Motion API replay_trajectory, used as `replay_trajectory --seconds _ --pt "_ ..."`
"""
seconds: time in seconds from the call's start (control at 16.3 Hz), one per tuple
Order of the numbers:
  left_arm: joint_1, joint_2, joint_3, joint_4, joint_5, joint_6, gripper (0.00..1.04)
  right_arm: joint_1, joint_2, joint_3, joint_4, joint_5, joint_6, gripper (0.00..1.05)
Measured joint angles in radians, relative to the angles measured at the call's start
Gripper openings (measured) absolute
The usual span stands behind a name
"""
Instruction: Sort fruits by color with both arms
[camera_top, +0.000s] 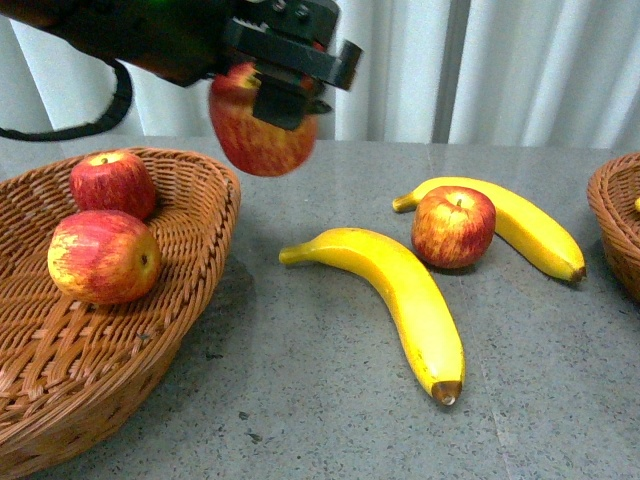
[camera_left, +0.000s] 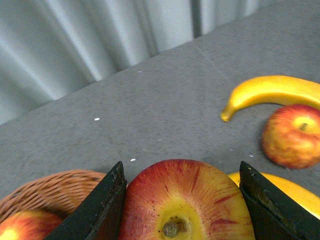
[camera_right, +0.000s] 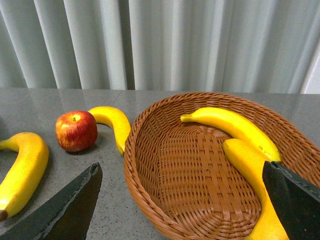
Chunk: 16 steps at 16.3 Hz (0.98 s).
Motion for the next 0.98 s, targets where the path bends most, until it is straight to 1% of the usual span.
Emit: replay_trajectory --seconds 0.12,0.18,0.31,0.37,0.61,0.86,0.92,0.98 --pt "0.061 -0.01 -0.001 0.014 -0.095 -0.05 0.6 0.0 0.0 0.0 0.0 0.0 0.0 0.98" --pt "0.105 -0.01 -0.005 0.022 -0.117 -0.088 0.6 0.0 0.0 0.0 0.0 0.0 0.0 0.98" --pt "0.18 0.0 -0.016 0.036 -0.13 -0.15 0.6 0.0 0.0 0.0 0.0 0.0 0.0 0.98" --pt "0.2 0.013 -0.018 0.031 -0.133 -0.175 0.6 0.0 0.0 0.0 0.0 0.0 0.0 0.98" --pt "0.204 0.061 -0.031 0.01 -0.135 -0.226 0.59 0.0 0.0 0.0 0.0 0.0 0.0 0.98" --pt "0.209 0.063 -0.031 0.009 -0.138 -0.235 1.0 0.0 0.0 0.0 0.0 0.0 0.0 0.98" --pt "0.201 0.063 -0.03 0.009 -0.138 -0.236 0.97 0.0 0.0 0.0 0.0 0.0 0.0 0.98" --pt "0.189 0.062 -0.026 0.009 -0.138 -0.23 0.98 0.0 0.0 0.0 0.0 0.0 0.0 0.98"
